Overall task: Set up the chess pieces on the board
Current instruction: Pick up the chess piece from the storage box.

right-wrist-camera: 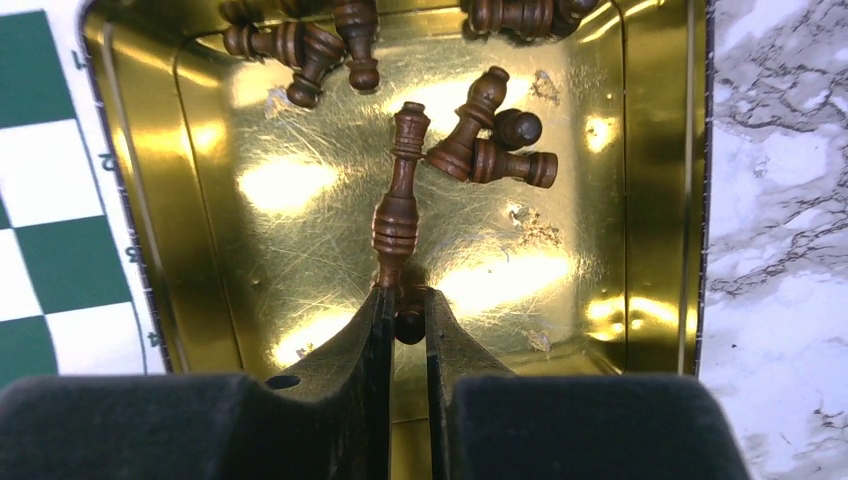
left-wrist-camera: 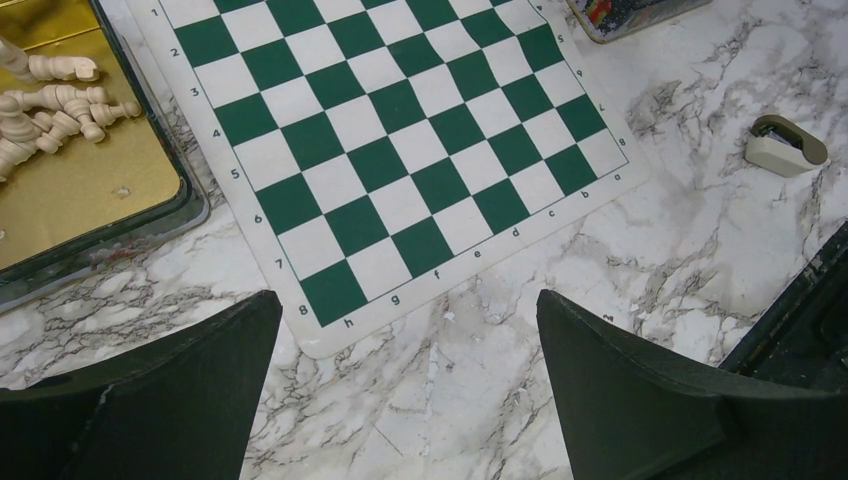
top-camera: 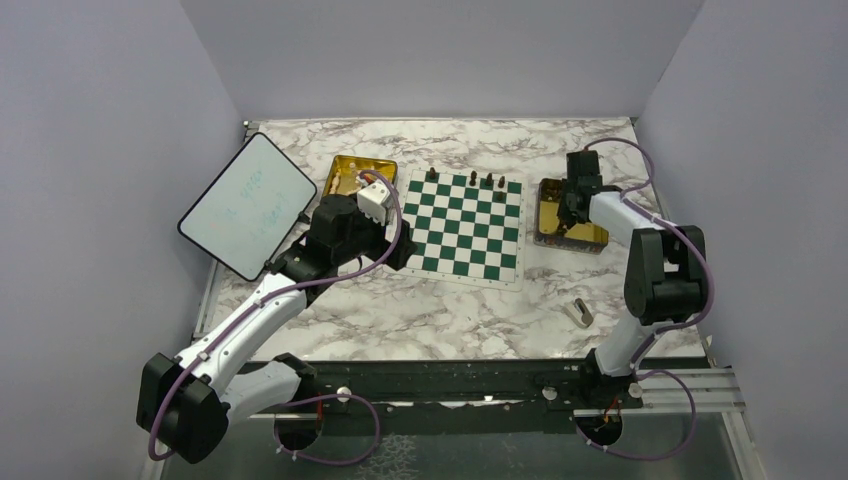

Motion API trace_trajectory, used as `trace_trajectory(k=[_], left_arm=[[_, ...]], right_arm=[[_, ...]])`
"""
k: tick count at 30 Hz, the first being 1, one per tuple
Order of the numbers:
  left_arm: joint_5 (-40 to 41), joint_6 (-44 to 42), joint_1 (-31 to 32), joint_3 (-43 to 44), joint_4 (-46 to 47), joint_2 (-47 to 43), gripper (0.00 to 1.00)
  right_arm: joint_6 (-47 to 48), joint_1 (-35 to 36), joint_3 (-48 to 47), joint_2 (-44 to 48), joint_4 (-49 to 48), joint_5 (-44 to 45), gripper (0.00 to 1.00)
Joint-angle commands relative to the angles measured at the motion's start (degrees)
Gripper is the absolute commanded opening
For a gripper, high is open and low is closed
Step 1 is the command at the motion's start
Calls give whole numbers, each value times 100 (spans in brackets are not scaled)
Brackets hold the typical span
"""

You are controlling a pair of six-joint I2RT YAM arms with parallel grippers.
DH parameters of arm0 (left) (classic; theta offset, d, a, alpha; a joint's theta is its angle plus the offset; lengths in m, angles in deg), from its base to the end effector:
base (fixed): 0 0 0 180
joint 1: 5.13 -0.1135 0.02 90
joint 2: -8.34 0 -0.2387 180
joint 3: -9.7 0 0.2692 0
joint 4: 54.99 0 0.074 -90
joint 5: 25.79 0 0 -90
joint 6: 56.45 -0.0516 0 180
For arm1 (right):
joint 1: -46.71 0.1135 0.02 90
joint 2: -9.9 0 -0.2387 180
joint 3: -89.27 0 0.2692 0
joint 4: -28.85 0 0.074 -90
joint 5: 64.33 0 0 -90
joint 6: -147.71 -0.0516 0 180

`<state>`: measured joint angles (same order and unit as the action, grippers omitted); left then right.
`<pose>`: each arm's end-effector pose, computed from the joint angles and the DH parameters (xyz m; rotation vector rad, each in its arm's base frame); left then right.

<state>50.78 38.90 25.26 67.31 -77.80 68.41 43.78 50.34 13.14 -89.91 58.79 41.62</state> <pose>0.2373 -0.1531 0.2558 0.5939 1.9686 -0.6285 0.3807 0.0099 0.1411 0.3344 2.4459 -0.2177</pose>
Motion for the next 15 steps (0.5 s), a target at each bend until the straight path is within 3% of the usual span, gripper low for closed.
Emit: trace_trajectory(k=[1,15], left_arm=[[36,2,19,-52,132,-85,99],[46,2,19,-43,141,-17,99]], right_arm=[[-4,-20,-313,261,299,-3,8],[-49,49,-821,533,498,-649,8]])
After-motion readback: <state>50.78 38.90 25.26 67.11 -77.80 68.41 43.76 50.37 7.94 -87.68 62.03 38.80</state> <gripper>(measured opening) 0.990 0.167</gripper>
